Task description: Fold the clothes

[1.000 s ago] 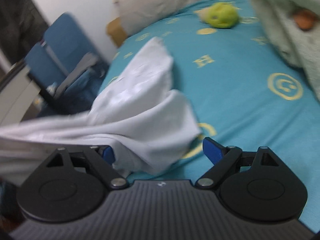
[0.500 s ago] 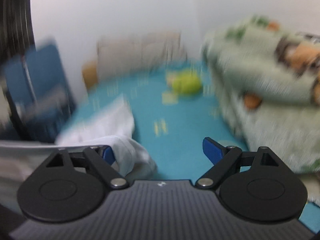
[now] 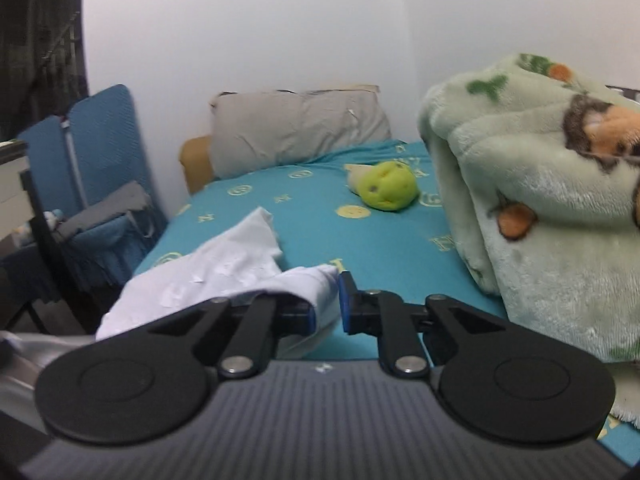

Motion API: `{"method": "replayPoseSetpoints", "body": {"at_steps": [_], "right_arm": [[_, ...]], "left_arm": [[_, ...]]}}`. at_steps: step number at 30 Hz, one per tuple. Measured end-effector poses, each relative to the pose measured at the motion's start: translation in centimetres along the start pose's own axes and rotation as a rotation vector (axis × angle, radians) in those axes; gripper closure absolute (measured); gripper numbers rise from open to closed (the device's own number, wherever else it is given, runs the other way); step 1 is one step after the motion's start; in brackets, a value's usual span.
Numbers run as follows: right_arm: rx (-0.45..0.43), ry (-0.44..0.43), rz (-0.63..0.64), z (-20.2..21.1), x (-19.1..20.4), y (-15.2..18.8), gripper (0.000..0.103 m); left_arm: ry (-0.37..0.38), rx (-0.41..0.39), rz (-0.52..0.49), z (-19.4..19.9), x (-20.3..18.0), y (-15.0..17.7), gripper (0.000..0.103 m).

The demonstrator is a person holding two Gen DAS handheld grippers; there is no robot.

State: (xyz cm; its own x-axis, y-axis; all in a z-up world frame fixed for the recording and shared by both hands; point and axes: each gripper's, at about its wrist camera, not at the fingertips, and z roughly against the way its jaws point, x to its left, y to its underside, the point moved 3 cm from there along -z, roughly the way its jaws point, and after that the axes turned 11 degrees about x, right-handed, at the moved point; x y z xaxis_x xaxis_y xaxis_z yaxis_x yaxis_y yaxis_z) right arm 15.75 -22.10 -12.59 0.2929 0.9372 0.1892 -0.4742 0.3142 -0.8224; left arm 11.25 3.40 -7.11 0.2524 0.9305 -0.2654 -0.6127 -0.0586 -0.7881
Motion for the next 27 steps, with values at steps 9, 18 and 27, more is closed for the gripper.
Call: {"method": "replayPoseSetpoints", "body": {"at_steps": [9,18,27], "right_arm": [[0.029,-0.048,-0.057,0.3,-0.6,-0.2,0.090],[0.032,-0.099,-0.137,0.5,-1.1,-0.4,0.090],[-0.037,-0.038,-0.155,0.0,-1.9,-0.8,0.088]], "left_arm": [[-0.041,0.184,-0.166,-3.8,-1.8,3.8,0.070],[-0.199,0.276,-0.312,-7.1,-3.4,6.9,0.054],[-0.433,0.219,-0.224,-6.8,0.0,5.6,0.040]]}}
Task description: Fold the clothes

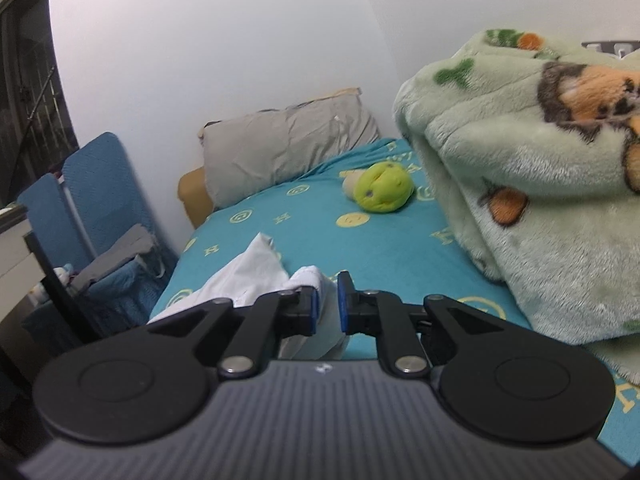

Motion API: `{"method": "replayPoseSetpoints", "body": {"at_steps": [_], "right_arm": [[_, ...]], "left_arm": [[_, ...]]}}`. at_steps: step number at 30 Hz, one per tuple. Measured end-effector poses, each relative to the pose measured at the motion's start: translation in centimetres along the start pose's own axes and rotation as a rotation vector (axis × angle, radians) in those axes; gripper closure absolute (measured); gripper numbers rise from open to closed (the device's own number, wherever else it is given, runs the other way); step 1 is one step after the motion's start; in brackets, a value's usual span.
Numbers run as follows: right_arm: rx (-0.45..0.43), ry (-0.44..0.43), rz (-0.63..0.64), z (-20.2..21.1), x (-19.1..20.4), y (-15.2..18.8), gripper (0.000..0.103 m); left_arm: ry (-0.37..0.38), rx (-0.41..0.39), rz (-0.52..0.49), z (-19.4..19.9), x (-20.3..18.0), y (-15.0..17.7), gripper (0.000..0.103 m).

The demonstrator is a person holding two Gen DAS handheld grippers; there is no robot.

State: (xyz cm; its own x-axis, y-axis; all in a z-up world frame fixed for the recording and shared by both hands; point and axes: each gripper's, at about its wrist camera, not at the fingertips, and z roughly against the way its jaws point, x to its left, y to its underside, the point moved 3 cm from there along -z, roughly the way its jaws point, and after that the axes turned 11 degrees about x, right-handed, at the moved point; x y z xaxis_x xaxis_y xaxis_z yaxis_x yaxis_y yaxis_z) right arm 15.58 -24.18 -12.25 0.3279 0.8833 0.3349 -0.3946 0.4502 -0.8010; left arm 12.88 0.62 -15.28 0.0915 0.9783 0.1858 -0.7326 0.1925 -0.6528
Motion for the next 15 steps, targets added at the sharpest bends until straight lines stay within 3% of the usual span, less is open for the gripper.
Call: {"method": "replayPoseSetpoints", "body": {"at_steps": [2,4,6,7,12,15], "right_arm": [[0.005,0.018,0.005,-0.4,-0.1,0.2,0.088],[0.019,0.058,0.025,-1.2,-0.3,0.6,0.085],[0.058,0.113,0.046,-2.5,-0.5,1.4,0.064],[0.083,0.142,0.055,-3.1,-0.7,1.9,0.060],[0.275,0.194,0.094,-6.4,-1.1,4.3,0.057],[0.298,0.185,0.099,-6.4,-0.9,4.9,0.053]], "left_arm": [[-0.054,-0.077,0.024,0.8,0.8,-0.8,0.040],[-0.055,-0.122,0.078,1.1,1.6,-1.5,0.040],[-0.063,-0.161,0.123,1.3,2.3,-2.0,0.040],[-0.068,-0.180,0.137,1.4,2.6,-2.3,0.040],[-0.103,-0.240,0.208,1.7,3.8,-3.0,0.040],[-0.099,-0.276,0.246,2.7,4.6,-3.1,0.040]]}}
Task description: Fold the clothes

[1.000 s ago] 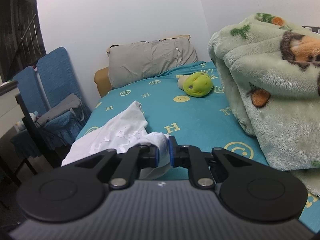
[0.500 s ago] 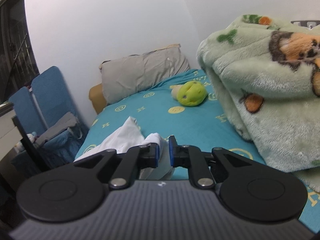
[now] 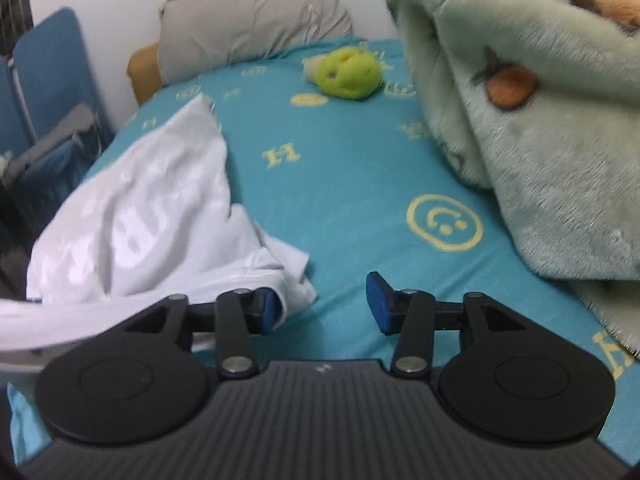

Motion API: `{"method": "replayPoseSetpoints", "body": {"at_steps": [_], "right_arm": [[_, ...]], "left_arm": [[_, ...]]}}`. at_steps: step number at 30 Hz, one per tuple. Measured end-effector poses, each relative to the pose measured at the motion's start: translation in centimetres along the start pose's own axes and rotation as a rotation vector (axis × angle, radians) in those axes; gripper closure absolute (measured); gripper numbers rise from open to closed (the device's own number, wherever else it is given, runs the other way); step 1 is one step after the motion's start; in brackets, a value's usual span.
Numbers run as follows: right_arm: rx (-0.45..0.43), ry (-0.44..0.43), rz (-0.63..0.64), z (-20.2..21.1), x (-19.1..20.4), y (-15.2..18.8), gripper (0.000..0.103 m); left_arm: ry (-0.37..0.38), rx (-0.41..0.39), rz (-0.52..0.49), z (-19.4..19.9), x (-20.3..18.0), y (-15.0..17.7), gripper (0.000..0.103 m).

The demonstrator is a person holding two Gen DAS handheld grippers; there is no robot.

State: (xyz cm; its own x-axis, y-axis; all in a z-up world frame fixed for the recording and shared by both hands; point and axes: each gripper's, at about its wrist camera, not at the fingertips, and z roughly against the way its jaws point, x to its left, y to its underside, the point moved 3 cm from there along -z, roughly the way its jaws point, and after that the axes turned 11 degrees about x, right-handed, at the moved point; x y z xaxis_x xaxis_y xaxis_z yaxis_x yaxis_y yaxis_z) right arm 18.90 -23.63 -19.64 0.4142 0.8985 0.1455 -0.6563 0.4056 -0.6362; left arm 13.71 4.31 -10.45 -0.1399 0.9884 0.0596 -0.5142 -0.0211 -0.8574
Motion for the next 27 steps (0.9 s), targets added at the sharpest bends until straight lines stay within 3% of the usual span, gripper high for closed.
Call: {"method": "replayPoseSetpoints", "body": {"at_steps": [2,5,8,13,21,27], "right_arm": [[-0.088,-0.022,-0.038,2.1,-0.2,-0.3,0.053],[-0.341,-0.081,-0.080,8.1,-0.4,-1.3,0.053],[-0.455,-0.135,-0.088,13.0,-0.1,-3.2,0.053],[-0.627,-0.189,-0.084,22.7,0.9,-8.2,0.052],[-0.824,-0.324,-0.074,41.0,1.6,-16.7,0.052],[-0.895,-0.361,-0.012,52.9,1.0,-19.0,0.052]], "left_arm": [[-0.003,-0.029,0.023,0.8,0.4,-0.6,0.040],[0.020,-0.118,0.090,3.5,1.2,-2.4,0.041],[0.028,-0.234,0.125,6.8,1.8,-4.7,0.041],[0.057,-0.393,0.143,12.7,2.4,-12.1,0.042],[0.123,-0.599,0.180,27.1,4.4,-27.6,0.043],[0.125,-0.638,0.152,37.5,4.8,-35.0,0.044]]}}
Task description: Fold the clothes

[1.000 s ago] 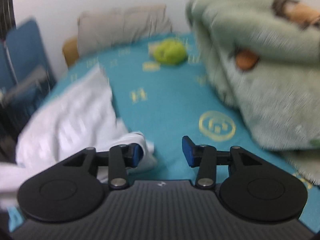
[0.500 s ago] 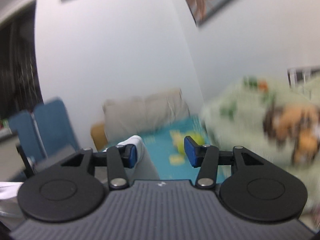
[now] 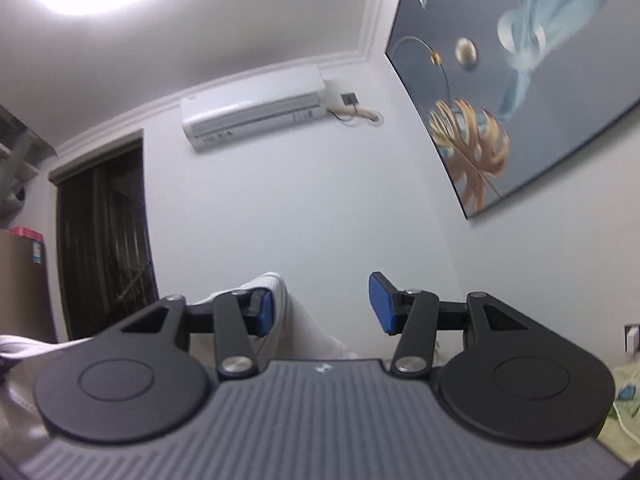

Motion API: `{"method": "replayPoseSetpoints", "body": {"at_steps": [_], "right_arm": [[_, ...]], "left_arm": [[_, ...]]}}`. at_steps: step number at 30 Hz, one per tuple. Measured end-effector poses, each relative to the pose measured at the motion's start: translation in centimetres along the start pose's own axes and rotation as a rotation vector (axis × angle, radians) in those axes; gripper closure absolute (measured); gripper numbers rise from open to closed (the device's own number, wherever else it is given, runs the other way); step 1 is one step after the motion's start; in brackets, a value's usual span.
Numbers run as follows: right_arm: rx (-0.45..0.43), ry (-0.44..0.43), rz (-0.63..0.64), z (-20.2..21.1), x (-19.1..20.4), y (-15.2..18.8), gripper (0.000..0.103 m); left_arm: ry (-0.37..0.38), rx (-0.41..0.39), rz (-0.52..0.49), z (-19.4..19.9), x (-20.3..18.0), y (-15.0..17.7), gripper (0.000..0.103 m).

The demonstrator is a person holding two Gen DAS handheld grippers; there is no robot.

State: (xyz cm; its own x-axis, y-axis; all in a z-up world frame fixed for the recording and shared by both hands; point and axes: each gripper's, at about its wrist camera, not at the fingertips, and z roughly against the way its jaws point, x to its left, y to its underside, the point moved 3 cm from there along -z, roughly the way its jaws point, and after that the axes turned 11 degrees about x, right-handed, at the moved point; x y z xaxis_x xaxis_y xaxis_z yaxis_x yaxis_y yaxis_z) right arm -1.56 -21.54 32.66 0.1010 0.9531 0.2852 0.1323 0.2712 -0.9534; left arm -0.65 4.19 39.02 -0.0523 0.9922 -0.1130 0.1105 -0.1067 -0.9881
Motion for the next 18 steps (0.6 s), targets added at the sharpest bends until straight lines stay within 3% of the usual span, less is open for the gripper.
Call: {"method": "replayPoseSetpoints", "body": {"at_steps": [5,9,12,18], "right_arm": [[-0.048,-0.004,0.050,2.8,0.5,-4.5,0.050],[0.025,0.003,0.044,0.8,0.1,-5.3,0.050],[0.116,0.022,0.037,-3.0,-0.9,-3.4,0.050],[0.299,0.055,0.019,-12.6,-3.7,4.8,0.050]], "left_arm": [[0.023,-0.020,-0.005,2.0,-1.1,-5.8,0.044],[0.030,0.011,-0.027,0.0,-1.4,-7.5,0.044],[0.036,0.086,-0.035,-3.9,-1.6,-4.5,0.044],[0.025,0.254,-0.035,-13.2,-1.9,5.3,0.044]]}}
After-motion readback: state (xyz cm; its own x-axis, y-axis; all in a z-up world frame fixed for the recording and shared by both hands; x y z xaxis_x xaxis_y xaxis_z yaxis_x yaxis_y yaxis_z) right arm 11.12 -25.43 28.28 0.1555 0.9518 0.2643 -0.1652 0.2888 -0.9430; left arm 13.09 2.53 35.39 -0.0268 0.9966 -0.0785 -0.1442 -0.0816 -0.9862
